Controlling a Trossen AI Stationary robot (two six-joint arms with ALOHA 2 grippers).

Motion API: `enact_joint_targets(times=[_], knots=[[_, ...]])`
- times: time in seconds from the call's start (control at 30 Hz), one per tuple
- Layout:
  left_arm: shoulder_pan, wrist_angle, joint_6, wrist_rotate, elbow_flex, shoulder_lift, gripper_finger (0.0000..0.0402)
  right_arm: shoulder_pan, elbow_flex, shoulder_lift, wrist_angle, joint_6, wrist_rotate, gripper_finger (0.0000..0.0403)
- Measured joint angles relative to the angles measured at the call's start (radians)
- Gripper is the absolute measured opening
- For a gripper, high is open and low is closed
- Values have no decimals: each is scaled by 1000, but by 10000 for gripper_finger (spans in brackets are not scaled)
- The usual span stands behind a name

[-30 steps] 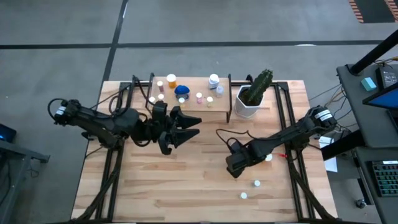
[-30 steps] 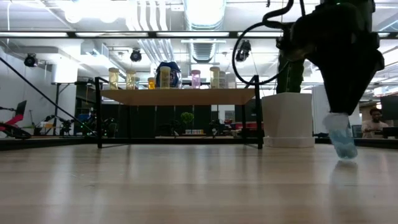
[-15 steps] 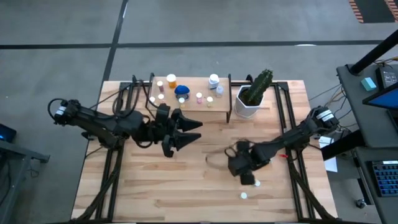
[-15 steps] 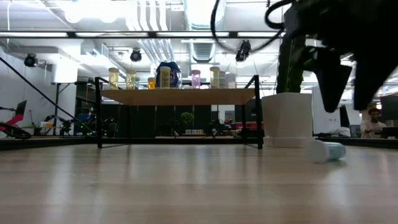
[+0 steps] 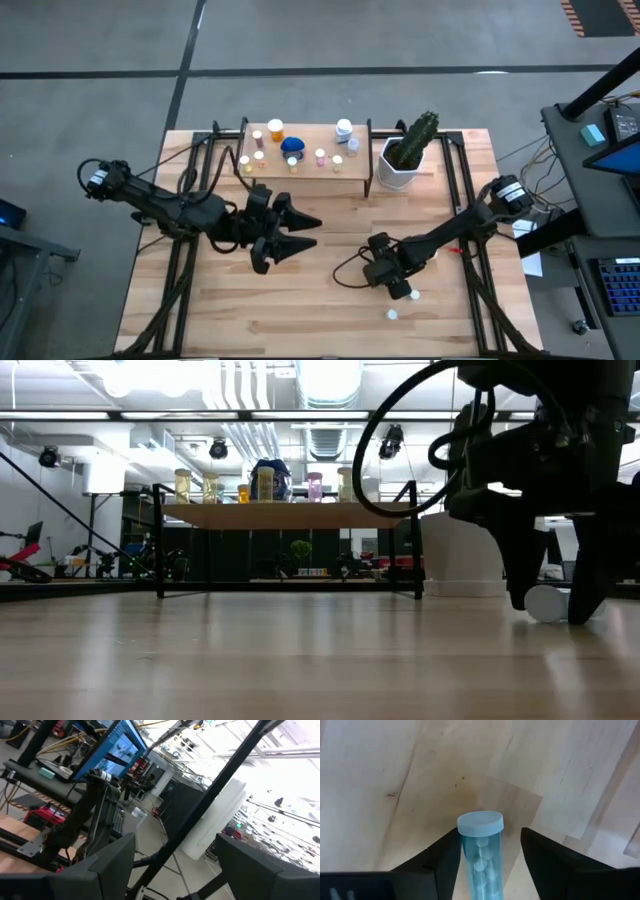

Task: Pick and place medicine bottles onto shelf by color
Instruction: Put the light blue pill bottle on the shelf

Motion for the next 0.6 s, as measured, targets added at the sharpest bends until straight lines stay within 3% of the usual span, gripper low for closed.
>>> enact_joint_targets(times=[0.37, 0.6], knots=[[-5, -94, 2, 0, -3, 0, 258, -2, -2, -52, 25, 67, 17, 58], [-8, -326, 6, 4, -3, -5, 258, -31, 70, -200, 56, 178, 82, 57]])
